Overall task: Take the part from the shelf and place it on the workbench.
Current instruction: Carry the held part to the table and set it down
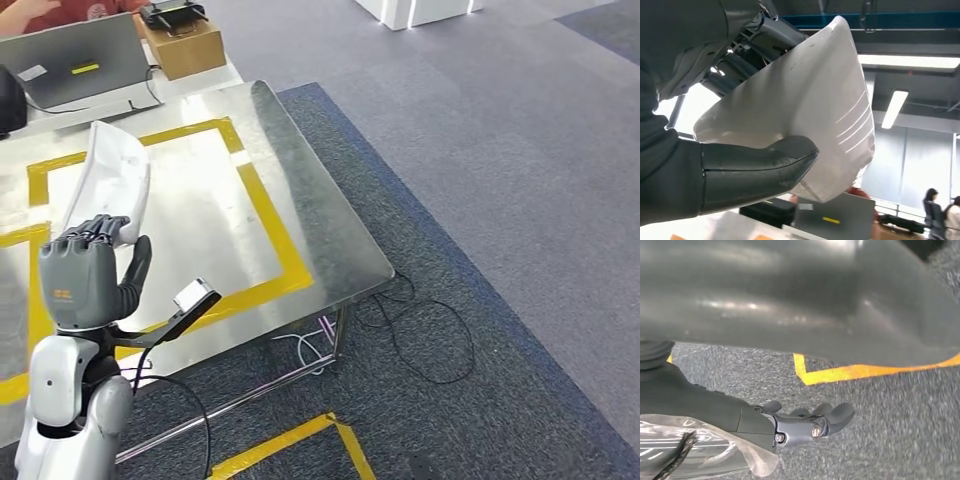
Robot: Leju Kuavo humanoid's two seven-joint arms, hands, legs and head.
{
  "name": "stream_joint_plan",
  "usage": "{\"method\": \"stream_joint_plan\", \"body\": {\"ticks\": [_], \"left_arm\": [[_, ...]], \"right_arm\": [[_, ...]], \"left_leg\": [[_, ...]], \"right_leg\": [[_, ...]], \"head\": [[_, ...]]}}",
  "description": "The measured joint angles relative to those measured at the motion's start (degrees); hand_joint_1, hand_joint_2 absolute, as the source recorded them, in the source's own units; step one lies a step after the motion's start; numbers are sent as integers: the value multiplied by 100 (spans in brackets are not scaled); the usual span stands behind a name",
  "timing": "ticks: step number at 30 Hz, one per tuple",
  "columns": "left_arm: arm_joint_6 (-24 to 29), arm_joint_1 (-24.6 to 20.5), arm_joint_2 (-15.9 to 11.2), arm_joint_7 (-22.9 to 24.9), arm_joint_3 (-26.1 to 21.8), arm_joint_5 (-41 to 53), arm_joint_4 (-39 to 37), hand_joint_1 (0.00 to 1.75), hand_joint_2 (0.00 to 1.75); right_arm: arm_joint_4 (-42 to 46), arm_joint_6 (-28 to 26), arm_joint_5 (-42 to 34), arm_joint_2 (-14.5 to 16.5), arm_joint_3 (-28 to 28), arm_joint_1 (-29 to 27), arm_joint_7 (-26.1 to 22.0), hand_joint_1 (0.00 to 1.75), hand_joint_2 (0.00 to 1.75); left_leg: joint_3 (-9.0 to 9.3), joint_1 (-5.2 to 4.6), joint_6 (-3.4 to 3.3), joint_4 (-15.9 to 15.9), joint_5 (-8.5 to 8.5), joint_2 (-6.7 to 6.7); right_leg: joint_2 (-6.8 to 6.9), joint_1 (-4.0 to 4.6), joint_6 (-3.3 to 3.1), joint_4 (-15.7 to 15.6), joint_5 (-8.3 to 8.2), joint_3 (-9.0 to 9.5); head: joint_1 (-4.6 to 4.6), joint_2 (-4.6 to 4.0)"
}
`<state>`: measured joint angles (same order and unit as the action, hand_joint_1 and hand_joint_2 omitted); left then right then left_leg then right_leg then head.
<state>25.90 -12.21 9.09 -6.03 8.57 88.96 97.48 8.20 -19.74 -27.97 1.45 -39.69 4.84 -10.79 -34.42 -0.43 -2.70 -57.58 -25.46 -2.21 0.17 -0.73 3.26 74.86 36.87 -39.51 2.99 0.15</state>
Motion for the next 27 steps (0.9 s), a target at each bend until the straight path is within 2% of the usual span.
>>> {"method": "stream_joint_plan", "body": {"ticks": [1,2,3,4,5,6,7,8,9,10,11,12,13,14,15,16,17,18,19,20,21,22,23,24,25,26,27], "left_arm": [[-1,3,0,1,0,7,0,175,175],[-1,5,0,2,-1,15,0,175,175],[-2,5,0,3,-2,23,0,175,175],[-3,1,0,5,-5,30,1,175,175],[-7,0,2,6,-9,36,2,175,175],[-11,2,5,7,-15,43,4,175,175],[-15,7,9,7,-22,48,5,175,175],[-20,16,12,7,-31,55,6,175,175],[-23,27,13,7,-43,63,11,175,175],[-30,27,14,7,-57,72,17,175,175],[-41,22,16,7,-69,79,23,175,175],[-57,20,20,7,-79,85,29,175,175],[-72,20,24,7,-85,88,31,175,175],[-83,30,26,7,-89,89,31,175,175],[-89,44,26,7,-93,89,31,175,175],[-90,55,25,7,-99,90,31,175,175],[-90,59,25,7,-107,90,32,175,175],[-91,58,26,7,-112,90,34,175,175],[-95,51,28,7,-115,90,37,175,175],[-103,41,34,7,-117,90,40,175,175],[-110,34,40,7,-118,90,43,175,175],[-118,32,46,7,-119,91,46,175,175],[-121,34,50,7,-123,91,50,175,175],[-121,43,51,7,-127,92,57,175,175],[-121,42,54,7,-132,92,67,175,175],[-121,34,63,7,-136,92,74,175,175],[-121,29,73,7,-137,92,80,175,175]], "right_arm": [[0,-4,-3,0,-7,-3,3,0,0],[0,-13,-7,0,-13,-2,8,0,0],[-1,-26,-10,-1,-19,2,16,0,0],[-4,-42,-13,-1,-23,3,28,0,0],[-8,-58,-15,0,-27,6,38,0,0],[-12,-75,-14,1,-37,11,51,0,0],[-16,-93,-16,2,-50,15,64,0,0],[-16,-109,-17,2,-63,17,74,0,0],[-18,-121,-19,4,-79,20,83,0,0],[-20,-130,-22,7,-92,19,88,0,0],[-21,-132,-23,9,-103,17,90,0,0],[-22,-131,-25,11,-112,16,90,0,0],[-22,-130,-27,11,-118,14,91,0,0],[-22,-129,-28,11,-120,10,92,0,0],[-23,-130,-31,10,-120,9,93,0,0],[-25,-131,-32,10,-121,10,94,0,0],[-26,-131,-32,10,-121,14,94,0,0],[-26,-131,-32,13,-121,19,93,0,0],[-26,-130,-32,16,-122,26,91,0,0],[-26,-128,-33,19,-122,34,89,0,0],[-26,-126,-35,22,-123,38,88,0,0],[-26,-123,-37,23,-124,43,87,0,0],[-26,-121,-38,24,-124,51,88,0,0],[-25,-120,-38,24,-125,61,87,0,0],[-25,-121,-37,24,-125,71,86,0,0],[-25,-121,-37,23,-125,79,85,0,0],[-26,-121,-37,23,-125,81,85,0,0]], "left_leg": [[7,1,3,-4,-2,-76],[15,6,11,-13,-8,-165],[21,14,27,-25,-18,-243],[9,14,50,-50,-29,-319],[-18,20,80,-71,-31,-388],[-51,28,115,-84,-26,-453],[-81,36,150,-89,-13,-523],[-96,45,183,-81,1,-596],[-106,42,213,-94,-10,-589],[-147,31,245,-187,-73,-479],[-237,19,276,-386,-191,-308],[-386,15,305,-710,-363,-93],[-581,21,329,-1119,-552,64],[-759,30,343,-1483,-688,137],[-868,39,347,-1705,-729,170],[-863,43,341,-1695,-649,186],[-732,41,323,-1440,-465,214],[-522,25,286,-1034,-241,304],[-310,-13,243,-636,-92,441],[-153,-51,201,-326,-9,560],[-76,-84,169,-155,5,643],[-62,-107,148,-105,-29,642],[-66,-102,127,-75,-26,572],[-54,-85,104,-49,-18,500],[-36,-64,75,-23,-8,432],[-18,-39,48,4,3,367],[-7,-21,29,18,8,307]], "right_leg": [[-9,-1,-4,-144,-162,24],[-46,-5,-11,-459,-406,125],[-151,-16,-21,-869,-641,283],[-315,-38,-31,-1251,-799,452],[-457,-55,-48,-1516,-877,575],[-555,-63,-67,-1638,-871,640],[-567,-63,-91,-1668,-845,669],[-498,-63,-121,-1676,-842,677],[-421,-68,-153,-1695,-844,697],[-338,-75,-188,-1713,-844,720],[-252,-81,-219,-1730,-841,743],[-162,-71,-249,-1735,-830,763],[-70,-61,-272,-1736,-814,777],[21,-53,-283,-1734,-798,788],[116,-46,-290,-1733,-781,802],[206,-41,-289,-1733,-763,821],[288,-35,-285,-1733,-743,848],[362,-28,-279,-1734,-720,881],[429,-12,-263,-1734,-696,910],[491,4,-242,-1733,-673,929],[552,18,-218,-1734,-655,943],[621,32,-191,-1742,-642,956],[691,36,-163,-1754,-629,978],[693,33,-132,-1751,-598,990],[604,29,-105,-1683,-532,969],[449,23,-83,-1501,-419,885],[255,13,-69,-1195,-266,726]], "head": [[-1,0],[-1,0],[0,0],[-3,0],[-4,0],[-7,0],[-8,0],[-9,0],[-11,0],[-28,0],[-45,0],[-61,0],[-77,0],[-76,0],[-77,0],[-77,0],[-77,0],[-77,0],[-78,0],[-79,0],[-73,0],[-68,0],[-64,0],[-55,0],[-54,0],[-39,0],[-21,0]]}}
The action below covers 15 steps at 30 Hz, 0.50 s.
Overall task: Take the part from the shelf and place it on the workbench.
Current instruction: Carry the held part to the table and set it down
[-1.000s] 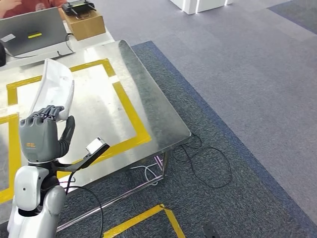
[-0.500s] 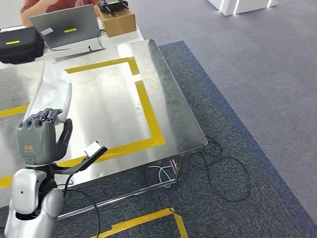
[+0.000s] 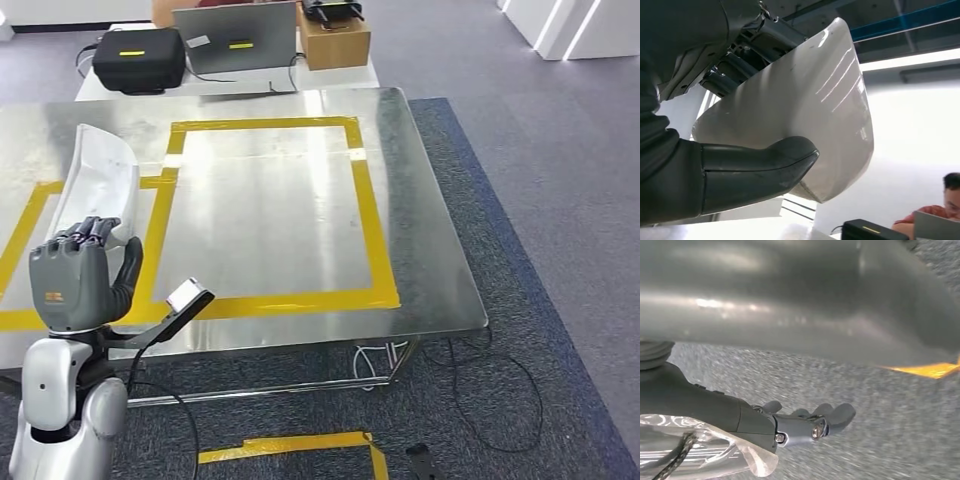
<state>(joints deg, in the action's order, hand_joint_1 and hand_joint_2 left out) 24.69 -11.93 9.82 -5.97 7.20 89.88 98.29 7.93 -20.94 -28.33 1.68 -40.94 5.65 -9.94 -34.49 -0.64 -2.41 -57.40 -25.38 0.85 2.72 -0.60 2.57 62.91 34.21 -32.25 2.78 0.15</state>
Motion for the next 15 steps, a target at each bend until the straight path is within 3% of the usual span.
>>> {"method": "stream_joint_plan", "body": {"ticks": [2,3,4,6,8,10,12,13,15], "left_arm": [[-2,3,16,0,-1,0,3,175,175],[-5,15,17,0,-1,0,3,175,175],[-11,25,17,0,-1,1,3,175,175],[-37,29,17,0,-1,1,3,175,175],[-70,20,17,0,0,2,2,175,175],[-90,7,11,6,1,2,1,175,175],[-98,-2,-5,39,2,2,1,175,175],[-101,-5,-18,68,4,1,0,175,175],[-115,-36,-50,144,24,1,-5,175,175]], "right_arm": [[-4,1,-2,0,0,-11,2,0,0],[-5,1,-3,1,0,-23,4,0,0],[-7,1,-4,1,-1,-32,5,0,0],[-8,1,-11,1,-2,-40,4,0,0],[-11,3,-24,0,-4,-38,3,0,0],[-15,8,-39,0,-17,-31,-3,0,0],[-16,11,-60,1,-34,-25,-21,0,0],[-16,11,-79,1,-39,-22,-41,0,0],[-17,20,-142,-1,-42,-21,-100,0,0]], "left_leg": [[-1,7,-21,-1,-3,-147],[2,7,-23,-3,-5,-231],[8,9,-22,-7,-7,-322],[27,21,-1,-27,-21,-496],[6,29,47,-73,-44,-644],[-56,47,116,-98,-34,-777],[-92,69,184,-92,-12,-896],[-107,62,214,-123,-37,-853],[-275,49,277,-508,-264,-530]], "right_leg": [[-222,-8,17,798,293,-437],[-251,-11,24,1057,325,-609],[-262,-14,30,1108,241,-688],[-336,-35,34,543,-222,-519],[-643,-84,28,-177,-541,-218],[-841,-102,-10,-439,-558,-87],[-733,-99,-74,-473,-562,-54],[-672,-107,-109,-495,-567,-30],[-540,-118,-174,-539,-570,22]], "head": [[28,0],[29,0],[30,0],[29,0],[25,0],[22,0],[25,0],[20,0],[-20,0]]}}
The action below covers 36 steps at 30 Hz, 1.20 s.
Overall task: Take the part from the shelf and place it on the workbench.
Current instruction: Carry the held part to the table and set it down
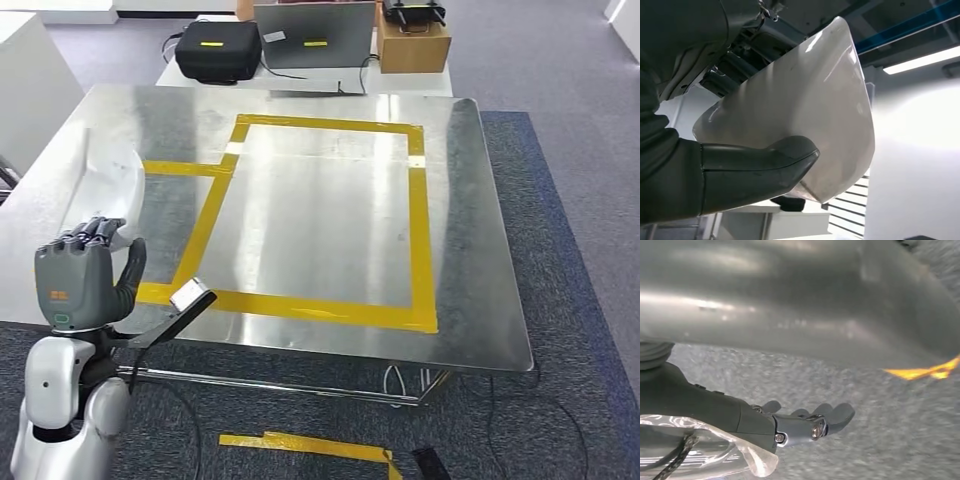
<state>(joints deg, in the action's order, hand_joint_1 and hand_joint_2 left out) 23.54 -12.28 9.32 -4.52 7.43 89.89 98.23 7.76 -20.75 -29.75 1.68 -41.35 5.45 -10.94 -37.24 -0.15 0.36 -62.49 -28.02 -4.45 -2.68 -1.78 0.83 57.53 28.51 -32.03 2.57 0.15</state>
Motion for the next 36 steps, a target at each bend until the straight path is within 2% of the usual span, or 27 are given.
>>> {"method": "stream_joint_plan", "body": {"ticks": [1,2,3,4,5,7,8,9,10,13,24,36], "left_arm": [[-17,-17,-22,44,26,0,-7,175,175],[-38,-31,-50,92,64,1,-18,175,175],[-56,-37,-86,147,115,1,-35,175,175],[-69,-43,-133,207,177,1,-58,175,175],[-74,-57,-183,270,249,1,-87,175,175],[-74,-119,-276,370,413,1,-159,175,175],[-74,-171,-316,411,511,1,-213,175,175],[-74,-230,-356,444,616,1,-280,175,175],[-74,-289,-393,480,728,1,-363,175,175],[-72,-428,-483,556,1030,3,-662,175,175],[133,-927,-738,710,1597,2,-1901,175,175],[154,-1052,-815,696,1801,2,-2308,175,175]], "right_arm": [[-1,8,-35,-2,-1,1,-26,0,0],[-1,20,-63,-2,-1,-1,-44,0,0],[-1,35,-86,-2,-2,-3,-51,0,0],[-2,51,-104,-2,-3,-2,-53,0,0],[-2,68,-124,-2,-3,-1,-52,0,0],[-3,113,-158,-2,-6,8,-53,0,0],[-3,137,-175,-1,-9,21,-56,0,0],[-3,160,-189,-1,-15,35,-58,0,0],[-3,176,-202,0,-27,47,-58,0,0],[-3,186,-222,1,-82,63,-52,0,0],[-3,192,-312,1,-279,117,-38,0,0],[-3,199,-342,1,-357,119,-15,0,0]], "left_leg": [[-167,-1,31,-369,-184,199],[-361,14,57,-781,-361,323],[-512,31,73,-1093,-462,373],[-580,47,83,-1238,-464,393],[-520,60,84,-1122,-339,398],[-133,67,51,-361,71,405],[62,56,23,24,206,409],[191,47,1,288,266,412],[244,41,0,412,260,413],[253,37,22,465,240,406],[253,18,-54,459,231,406],[259,31,-59,462,237,407]], "right_leg": [[58,13,-25,-5,10,16],[121,21,-42,-4,21,24],[171,26,-52,-2,31,30],[213,28,-53,-1,41,39],[244,29,-49,-1,51,52],[282,31,-25,-1,77,93],[293,42,-6,2,90,102],[300,52,14,8,101,98],[304,63,18,12,108,87],[309,71,13,-8,107,84],[307,57,106,-95,58,120],[305,72,111,-93,55,117]], "head": [[-22,0],[-37,0],[-37,0],[-38,0],[-38,0],[-38,0],[-38,0],[-36,0],[-31,0],[-21,0],[-22,0],[-25,0]]}}
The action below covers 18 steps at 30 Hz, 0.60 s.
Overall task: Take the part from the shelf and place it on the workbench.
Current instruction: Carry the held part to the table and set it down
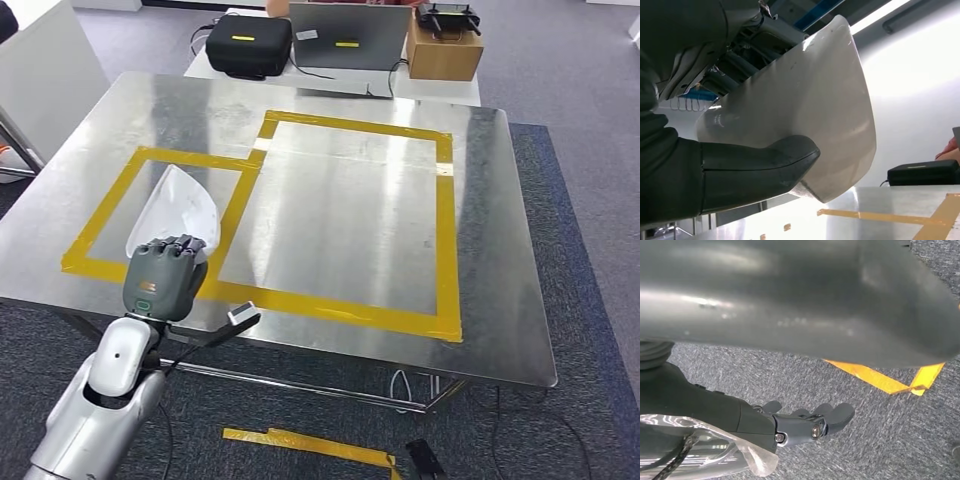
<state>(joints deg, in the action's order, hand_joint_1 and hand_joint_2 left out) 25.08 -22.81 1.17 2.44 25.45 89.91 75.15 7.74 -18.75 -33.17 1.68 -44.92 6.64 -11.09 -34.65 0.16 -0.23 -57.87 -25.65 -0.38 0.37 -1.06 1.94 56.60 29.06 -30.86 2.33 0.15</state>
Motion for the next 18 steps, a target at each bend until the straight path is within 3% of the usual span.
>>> {"method": "stream_joint_plan", "body": {"ticks": [11,18], "left_arm": [[2,-725,-68,667,575,-1,-1061,175,175],[-257,-1458,-351,1074,589,-7,-1936,175,175]], "right_arm": [[0,90,-132,2,-149,0,-9,0,0],[0,182,-220,2,-267,-11,-28,0,0]], "left_leg": [[0,1,-6,0,6,0],[-1,2,-5,0,14,11]], "right_leg": [[-1,-1,2,0,-2,2],[-11,0,4,8,-6,-1]], "head": [[0,0],[-1,0]]}}
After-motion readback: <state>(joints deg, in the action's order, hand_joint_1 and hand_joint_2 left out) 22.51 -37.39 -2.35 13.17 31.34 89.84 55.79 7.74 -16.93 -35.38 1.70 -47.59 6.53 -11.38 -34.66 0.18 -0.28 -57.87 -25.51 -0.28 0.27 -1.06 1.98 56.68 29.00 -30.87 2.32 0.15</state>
